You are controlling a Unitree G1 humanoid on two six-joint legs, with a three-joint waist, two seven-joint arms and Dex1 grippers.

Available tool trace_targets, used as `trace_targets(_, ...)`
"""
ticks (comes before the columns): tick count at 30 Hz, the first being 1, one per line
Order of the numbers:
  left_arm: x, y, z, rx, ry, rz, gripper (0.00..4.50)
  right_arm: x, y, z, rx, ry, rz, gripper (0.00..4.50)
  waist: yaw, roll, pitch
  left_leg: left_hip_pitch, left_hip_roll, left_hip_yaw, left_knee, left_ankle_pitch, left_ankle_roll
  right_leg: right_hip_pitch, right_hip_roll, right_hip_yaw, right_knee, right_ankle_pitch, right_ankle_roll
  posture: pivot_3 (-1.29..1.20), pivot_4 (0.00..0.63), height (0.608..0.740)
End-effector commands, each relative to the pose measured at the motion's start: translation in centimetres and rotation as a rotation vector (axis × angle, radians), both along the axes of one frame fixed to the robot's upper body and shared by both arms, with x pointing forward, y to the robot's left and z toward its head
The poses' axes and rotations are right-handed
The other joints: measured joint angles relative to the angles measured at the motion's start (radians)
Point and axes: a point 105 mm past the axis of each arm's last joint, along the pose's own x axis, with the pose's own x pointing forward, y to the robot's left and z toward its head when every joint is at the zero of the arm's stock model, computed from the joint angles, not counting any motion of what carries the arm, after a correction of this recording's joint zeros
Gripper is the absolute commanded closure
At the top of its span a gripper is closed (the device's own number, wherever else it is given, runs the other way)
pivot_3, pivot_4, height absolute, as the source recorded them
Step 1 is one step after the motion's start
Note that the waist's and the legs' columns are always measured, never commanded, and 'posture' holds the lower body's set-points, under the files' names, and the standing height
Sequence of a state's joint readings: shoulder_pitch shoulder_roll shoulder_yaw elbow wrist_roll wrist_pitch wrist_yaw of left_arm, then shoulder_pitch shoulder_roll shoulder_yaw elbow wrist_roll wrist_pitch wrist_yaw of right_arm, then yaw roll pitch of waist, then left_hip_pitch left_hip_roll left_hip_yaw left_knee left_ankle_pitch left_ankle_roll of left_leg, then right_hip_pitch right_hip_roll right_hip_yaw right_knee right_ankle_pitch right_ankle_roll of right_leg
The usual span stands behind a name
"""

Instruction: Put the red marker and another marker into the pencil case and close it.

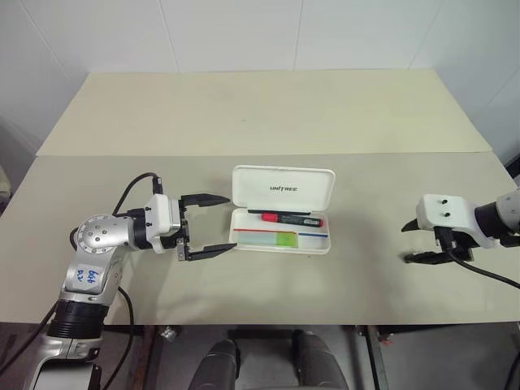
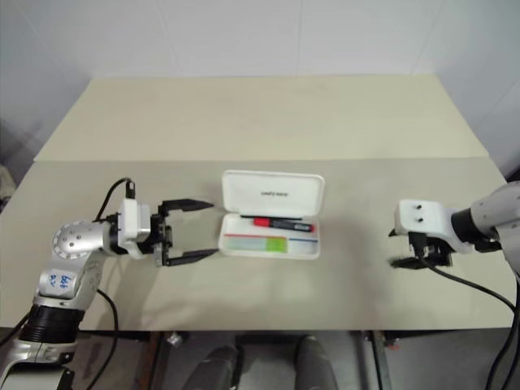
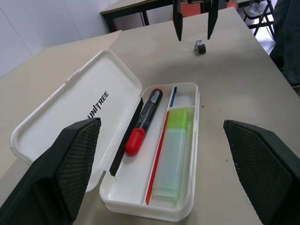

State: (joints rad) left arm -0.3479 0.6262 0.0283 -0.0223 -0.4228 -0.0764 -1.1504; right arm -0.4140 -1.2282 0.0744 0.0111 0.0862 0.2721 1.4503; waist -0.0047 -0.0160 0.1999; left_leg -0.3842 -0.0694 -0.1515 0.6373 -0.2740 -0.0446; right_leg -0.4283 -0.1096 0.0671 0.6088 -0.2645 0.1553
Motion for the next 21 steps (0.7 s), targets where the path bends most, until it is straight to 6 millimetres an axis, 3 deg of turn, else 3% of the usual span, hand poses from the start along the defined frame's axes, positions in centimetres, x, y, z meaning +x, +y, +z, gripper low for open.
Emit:
trace_targets(1,0.1,-0.3,0.6,-0.005,-0.038,-0.008,0.0,-0.5,-1.3,-0.2,-0.09,0.018,0.007,0.6,0.001,0.0,0.0,0.0,0.0,0.0,0.0,0.0,0.0,0.0,0.0,0.0,0.0,0.0,0.0,0.0,0.15,0.74)
trace_targets(14,-0.1,0.0,0.7,-0.012,-0.043,0.016,0.0,0.3,-2.3,-3.2,-0.212,0.106,0.043,0.6,-0.003,0.0,0.0,0.0,0.0,0.0,0.0,0.0,0.0,0.0,0.0,0.0,0.001,0.0,0.0,0.0,0.15,0.74)
trace_targets(18,-0.2,0.1,0.7,-0.011,-0.045,0.026,0.0,0.4,-2.2,-3.3,-0.206,0.122,0.051,1.43,0.0,0.0,0.0,0.0,0.0,0.0,0.0,0.0,0.0,0.0,0.0,0.0,0.001,0.0,0.0,0.0,0.15,0.74)
trace_targets(21,-0.3,0.2,0.7,-0.012,-0.045,0.031,0.0,0.5,-2.0,-3.1,-0.2,0.119,0.053,2.52,0.001,0.0,0.0,0.0,0.0,0.0,0.0,0.0,0.0,0.0,0.0,0.0,0.001,0.0,0.0,0.0,0.15,0.74)
